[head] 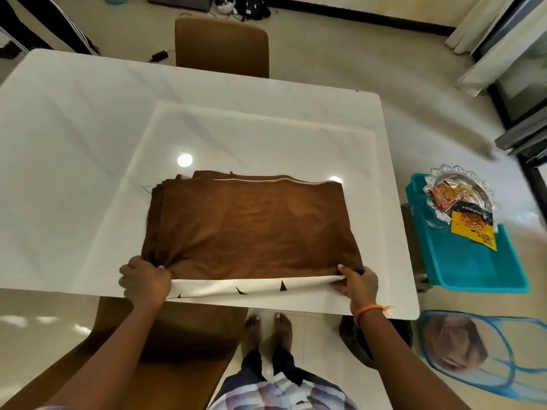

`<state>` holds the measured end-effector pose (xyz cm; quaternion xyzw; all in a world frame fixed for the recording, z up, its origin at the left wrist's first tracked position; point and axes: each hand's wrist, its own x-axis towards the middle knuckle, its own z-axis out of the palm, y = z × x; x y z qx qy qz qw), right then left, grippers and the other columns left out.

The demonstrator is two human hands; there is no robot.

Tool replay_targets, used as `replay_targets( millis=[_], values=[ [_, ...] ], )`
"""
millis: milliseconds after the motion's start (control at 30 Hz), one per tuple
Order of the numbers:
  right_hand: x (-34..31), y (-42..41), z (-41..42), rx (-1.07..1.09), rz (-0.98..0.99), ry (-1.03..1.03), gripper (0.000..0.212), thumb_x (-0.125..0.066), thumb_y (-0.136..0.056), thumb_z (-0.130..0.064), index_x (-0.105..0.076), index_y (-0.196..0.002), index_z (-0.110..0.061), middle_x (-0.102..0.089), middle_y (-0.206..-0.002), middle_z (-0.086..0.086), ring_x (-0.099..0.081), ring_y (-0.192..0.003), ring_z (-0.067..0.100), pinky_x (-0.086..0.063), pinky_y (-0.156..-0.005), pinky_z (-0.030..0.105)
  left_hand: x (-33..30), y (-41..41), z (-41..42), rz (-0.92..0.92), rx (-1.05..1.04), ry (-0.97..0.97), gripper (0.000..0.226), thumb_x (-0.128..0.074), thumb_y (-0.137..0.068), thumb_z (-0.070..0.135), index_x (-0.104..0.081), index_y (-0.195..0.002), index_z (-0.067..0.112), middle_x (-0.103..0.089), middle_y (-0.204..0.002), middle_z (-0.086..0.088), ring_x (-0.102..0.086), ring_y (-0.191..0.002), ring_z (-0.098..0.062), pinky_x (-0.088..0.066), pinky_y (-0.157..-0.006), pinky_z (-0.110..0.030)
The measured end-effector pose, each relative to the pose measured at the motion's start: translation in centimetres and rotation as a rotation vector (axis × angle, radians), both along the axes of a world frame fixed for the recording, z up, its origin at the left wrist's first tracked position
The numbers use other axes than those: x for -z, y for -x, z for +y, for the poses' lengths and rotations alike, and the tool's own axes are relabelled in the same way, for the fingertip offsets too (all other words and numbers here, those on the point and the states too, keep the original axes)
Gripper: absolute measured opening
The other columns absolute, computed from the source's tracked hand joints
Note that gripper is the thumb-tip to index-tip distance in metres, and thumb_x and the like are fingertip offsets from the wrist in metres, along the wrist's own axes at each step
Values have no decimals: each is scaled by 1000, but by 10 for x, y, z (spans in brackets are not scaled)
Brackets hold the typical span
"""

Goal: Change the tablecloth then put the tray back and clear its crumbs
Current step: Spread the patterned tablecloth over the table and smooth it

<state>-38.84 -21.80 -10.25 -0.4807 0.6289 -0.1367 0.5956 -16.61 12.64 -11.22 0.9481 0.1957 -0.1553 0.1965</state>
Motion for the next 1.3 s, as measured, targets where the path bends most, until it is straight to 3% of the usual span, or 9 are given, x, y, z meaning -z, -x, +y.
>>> replay_targets(
  millis=[133, 333, 567, 700, 800, 867, 967, 1067, 1300],
  values=[
    [-2, -7, -16, -245, 294, 449, 38, -72, -84, -23, -59, -116, -7, -63, -116, 13, -61, -99, 27, -53, -92, 40, -6, 16, -35, -260, 457, -142, 60, -64, -86, 19, -37, -140, 8, -35, -147, -21, -35, -133, -42, -36, -106, -55],
    [2, -37, -36, -511, 441, 625, 26, -70, -85, -32, -68, -101, -12, -70, -96, 7, -66, -89, 27, -55, -85, 44, 9, 37, -99, 3, 938, -129, 71, -51, -95, 45, -17, -154, 24, -9, -162, -11, -7, -148, -37, -15, -118, -52],
    [-42, -71, -8, -680, -27, 632, 16, -69, -77, -7, -55, -69, -5, -58, -67, 6, -55, -63, 17, -47, -59, 24, 0, 21, -106, 51, 885, -54, 87, -68, -88, 38, -15, -154, 19, -6, -162, -13, -10, -148, -37, -21, -117, -56],
    [-71, -87, 38, -1257, -285, 735, 20, -66, -74, -10, -48, -71, -19, -54, -68, 0, -48, -58, 10, -37, -55, 13, -35, 25, -124, -474, 1096, 101, 110, -81, -72, 22, -9, -155, 16, -2, -162, -17, -10, -149, -37, -20, -116, -58],
    [-71, -91, 54, -1530, -266, 790, 12, -68, -77, -17, -56, -74, -14, -57, -72, 0, -47, -60, 9, -42, -55, 17, -58, 23, -145, -797, 1508, 64, 74, -72, -75, 19, -42, -143, 18, -34, -155, -13, -20, -146, -36, -14, -118, -58],
    [-70, -89, 52, -1547, -255, 820, 14, -70, -78, -22, -59, -81, -14, -59, -76, -2, -48, -63, 8, -41, -57, 16, -61, 15, -152, -796, 1670, 15, 34, -64, -81, 14, -63, -115, 19, -66, -120, -6, -44, -133, -28, -13, -121, -50],
    [-67, -83, 35, -1543, -130, 827, 40, -74, -77, -37, -56, -109, -22, -60, -96, -7, -54, -78, 7, -43, -68, 12, -68, 2, -151, -660, 1687, 8, 16, -54, -86, 13, -66, -95, 18, -68, -80, 1, -62, -91, -18, -27, -117, -35],
    [-63, -73, 8, -1507, 107, 838, 50, -73, -78, -41, -52, -120, -23, -64, -107, -3, -59, -88, 12, -53, -77, 26, -82, -7, -145, -578, 1570, 119, 9, -57, -89, 17, -66, -89, 16, -65, -73, 0, -58, -67, -17, -48, -70, -26],
    [-66, -74, -57, -1410, 162, 703, 33, -79, -74, -32, -69, -98, -11, -68, -89, 0, -59, -78, 14, -40, -69, 25, -134, -39, -148, -536, 1231, 113, 18, -66, -80, 6, -67, -97, 13, -67, -87, -7, -63, -74, -28, -55, -64, -42]
  ],
)
